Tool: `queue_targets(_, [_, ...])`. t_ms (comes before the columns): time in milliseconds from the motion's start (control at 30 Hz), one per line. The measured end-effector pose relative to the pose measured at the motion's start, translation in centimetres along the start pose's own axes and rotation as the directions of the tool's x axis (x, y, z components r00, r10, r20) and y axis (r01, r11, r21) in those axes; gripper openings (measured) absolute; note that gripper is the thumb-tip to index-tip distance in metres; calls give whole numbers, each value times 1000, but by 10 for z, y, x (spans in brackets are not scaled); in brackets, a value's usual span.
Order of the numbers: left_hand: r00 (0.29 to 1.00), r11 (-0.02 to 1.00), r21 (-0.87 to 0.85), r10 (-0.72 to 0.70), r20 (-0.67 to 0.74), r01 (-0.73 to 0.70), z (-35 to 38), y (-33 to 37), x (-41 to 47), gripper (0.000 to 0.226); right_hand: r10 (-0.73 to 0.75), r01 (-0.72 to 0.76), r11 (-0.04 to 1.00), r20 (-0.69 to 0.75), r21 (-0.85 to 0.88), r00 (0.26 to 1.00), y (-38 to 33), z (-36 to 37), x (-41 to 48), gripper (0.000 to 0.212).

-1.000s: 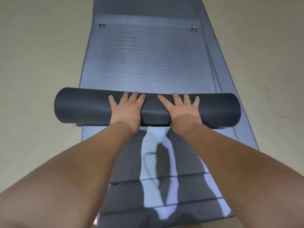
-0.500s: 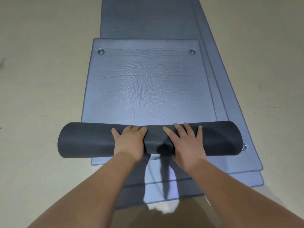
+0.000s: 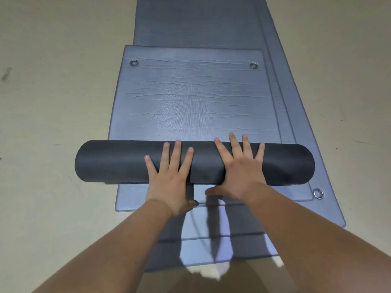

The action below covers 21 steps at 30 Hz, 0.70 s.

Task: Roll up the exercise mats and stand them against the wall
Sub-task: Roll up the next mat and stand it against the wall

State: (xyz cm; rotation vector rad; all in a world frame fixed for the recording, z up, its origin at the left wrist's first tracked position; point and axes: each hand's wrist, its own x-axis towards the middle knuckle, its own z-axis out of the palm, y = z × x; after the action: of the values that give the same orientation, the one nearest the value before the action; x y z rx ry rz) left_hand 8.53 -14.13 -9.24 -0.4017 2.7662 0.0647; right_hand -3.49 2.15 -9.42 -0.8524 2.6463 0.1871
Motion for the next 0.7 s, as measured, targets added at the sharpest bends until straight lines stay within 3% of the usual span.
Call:
queue_targets(100, [999,999,-7,-52,17,52,0,1,20,154,-27,28,999,-32,35,999,2,-7,7,143])
queue_targets(267, [997,998,-21,-56,56,57,-19,-9,65,160,9,7,998,-245,63,969,5,29,-15,129])
queue_targets(400, [991,997,-26,-63,118,66,-37,-14,94,159,-3,4,1000,-152,8,988,14,29,11,144])
queue_targets(533, [1000,999,35,-3,-20,3,-28,-8,93,154,-7,2,996,-56,-91,998,24,2,56,154])
queue_targets(700, [997,998,9,-65,-39,65,-16,-7,107,134,-47,49,995,28,-86,998,36,-28,105,145])
